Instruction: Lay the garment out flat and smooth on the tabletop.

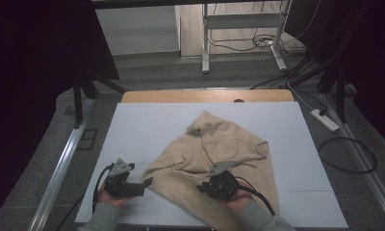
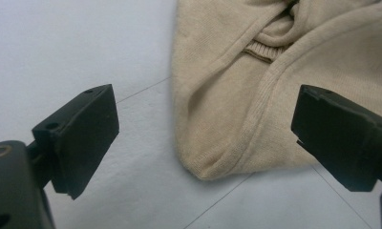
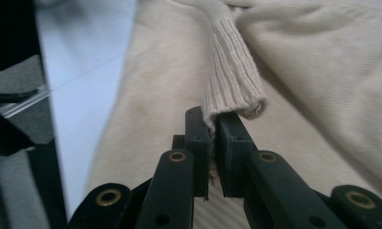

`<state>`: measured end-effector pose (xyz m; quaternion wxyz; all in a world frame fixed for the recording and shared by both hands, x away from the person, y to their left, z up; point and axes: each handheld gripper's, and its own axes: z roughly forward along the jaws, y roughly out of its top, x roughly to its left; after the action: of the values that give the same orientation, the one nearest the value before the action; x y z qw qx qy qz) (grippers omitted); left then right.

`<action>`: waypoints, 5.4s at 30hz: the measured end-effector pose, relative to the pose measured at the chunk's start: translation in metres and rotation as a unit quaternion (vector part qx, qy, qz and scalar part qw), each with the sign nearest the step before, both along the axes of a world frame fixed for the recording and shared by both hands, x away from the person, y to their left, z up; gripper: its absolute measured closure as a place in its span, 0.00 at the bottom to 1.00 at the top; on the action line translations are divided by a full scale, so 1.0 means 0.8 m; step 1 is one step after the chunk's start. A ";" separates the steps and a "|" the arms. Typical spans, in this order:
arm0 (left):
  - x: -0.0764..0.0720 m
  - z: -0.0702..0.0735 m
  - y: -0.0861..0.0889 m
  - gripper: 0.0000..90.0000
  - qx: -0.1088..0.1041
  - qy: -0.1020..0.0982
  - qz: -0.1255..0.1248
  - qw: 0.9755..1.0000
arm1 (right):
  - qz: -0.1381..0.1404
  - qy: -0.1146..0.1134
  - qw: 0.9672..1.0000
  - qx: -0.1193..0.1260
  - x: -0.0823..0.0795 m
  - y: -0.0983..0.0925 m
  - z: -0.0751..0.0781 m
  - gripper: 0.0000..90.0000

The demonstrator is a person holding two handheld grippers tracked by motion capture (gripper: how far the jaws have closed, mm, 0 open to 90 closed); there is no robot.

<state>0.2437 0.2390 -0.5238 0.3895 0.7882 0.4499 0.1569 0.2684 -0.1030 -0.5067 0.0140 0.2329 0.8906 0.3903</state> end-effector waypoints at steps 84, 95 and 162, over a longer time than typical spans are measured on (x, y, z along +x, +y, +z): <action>-0.001 0.000 -0.009 0.10 -0.001 -0.001 -0.019 1.000 | -0.083 -0.073 0.992 -0.066 0.061 -0.079 0.028 0.39; 0.000 -0.001 -0.010 0.10 -0.001 0.002 -0.020 1.000 | -0.082 -0.074 0.989 -0.098 0.094 -0.061 0.025 0.37; 0.001 -0.004 -0.010 0.10 0.001 0.010 -0.026 1.000 | -0.265 -0.070 0.961 -0.048 0.181 -0.135 0.065 0.91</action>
<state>0.2443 0.2307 -0.5270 0.3883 0.8015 0.4329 0.1394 0.4130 -0.2107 -0.4544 0.1899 0.4318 0.8116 0.3447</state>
